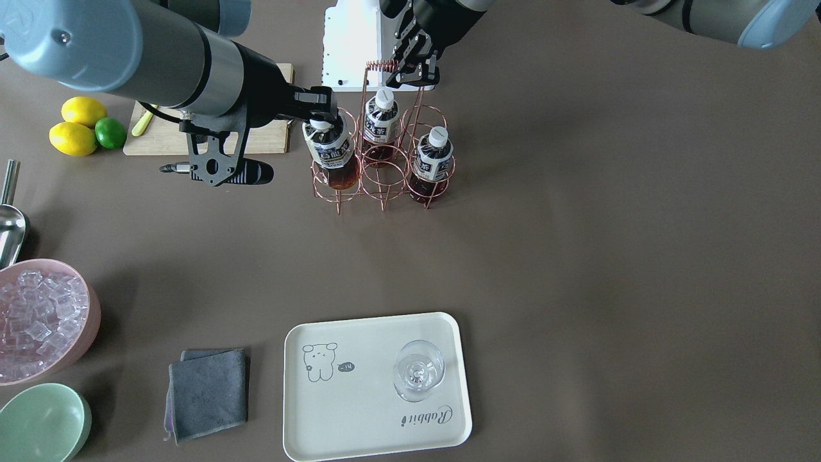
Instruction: Take tea from basket to plate
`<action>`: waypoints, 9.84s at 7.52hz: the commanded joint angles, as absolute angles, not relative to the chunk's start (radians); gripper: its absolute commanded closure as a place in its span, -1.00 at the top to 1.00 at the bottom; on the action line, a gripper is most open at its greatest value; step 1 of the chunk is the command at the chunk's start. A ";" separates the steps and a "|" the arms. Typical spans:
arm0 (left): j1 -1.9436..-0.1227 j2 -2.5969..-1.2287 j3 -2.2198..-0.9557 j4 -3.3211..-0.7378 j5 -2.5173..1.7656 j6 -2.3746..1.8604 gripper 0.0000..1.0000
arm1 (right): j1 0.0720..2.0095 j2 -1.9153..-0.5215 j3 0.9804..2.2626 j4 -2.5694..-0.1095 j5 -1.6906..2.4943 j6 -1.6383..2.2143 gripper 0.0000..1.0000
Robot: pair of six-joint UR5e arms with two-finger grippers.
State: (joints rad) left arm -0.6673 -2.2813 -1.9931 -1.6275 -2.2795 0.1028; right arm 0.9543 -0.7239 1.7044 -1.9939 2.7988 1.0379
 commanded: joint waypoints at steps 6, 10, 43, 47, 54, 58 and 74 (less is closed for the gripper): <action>-0.742 -2.272 -2.098 -1.605 -2.286 0.034 -1.00 | 1.089 -0.499 1.019 -1.763 2.796 0.736 -1.00; -1.010 -2.157 -2.160 -1.601 -2.451 0.054 -1.00 | 1.085 -0.454 0.861 -1.548 2.738 0.736 -1.00; -1.401 -2.289 -1.178 -1.799 -2.310 0.986 0.96 | 1.161 -1.405 1.944 -2.052 2.214 0.169 0.99; -1.446 -2.132 -1.508 -1.786 -2.313 0.859 0.96 | 1.317 -1.577 1.881 -2.051 2.241 0.069 0.99; -1.477 -1.990 -1.678 -1.987 -2.310 -0.381 0.96 | 1.420 -1.669 1.753 -1.847 2.310 0.015 0.99; -1.494 -1.921 -1.516 -1.985 -2.307 -0.373 0.96 | 1.512 -1.624 1.823 -1.880 2.273 0.011 0.99; -1.660 -1.589 -1.594 -1.459 -2.270 -0.008 0.96 | 1.555 -1.657 1.775 -1.917 2.273 0.011 0.99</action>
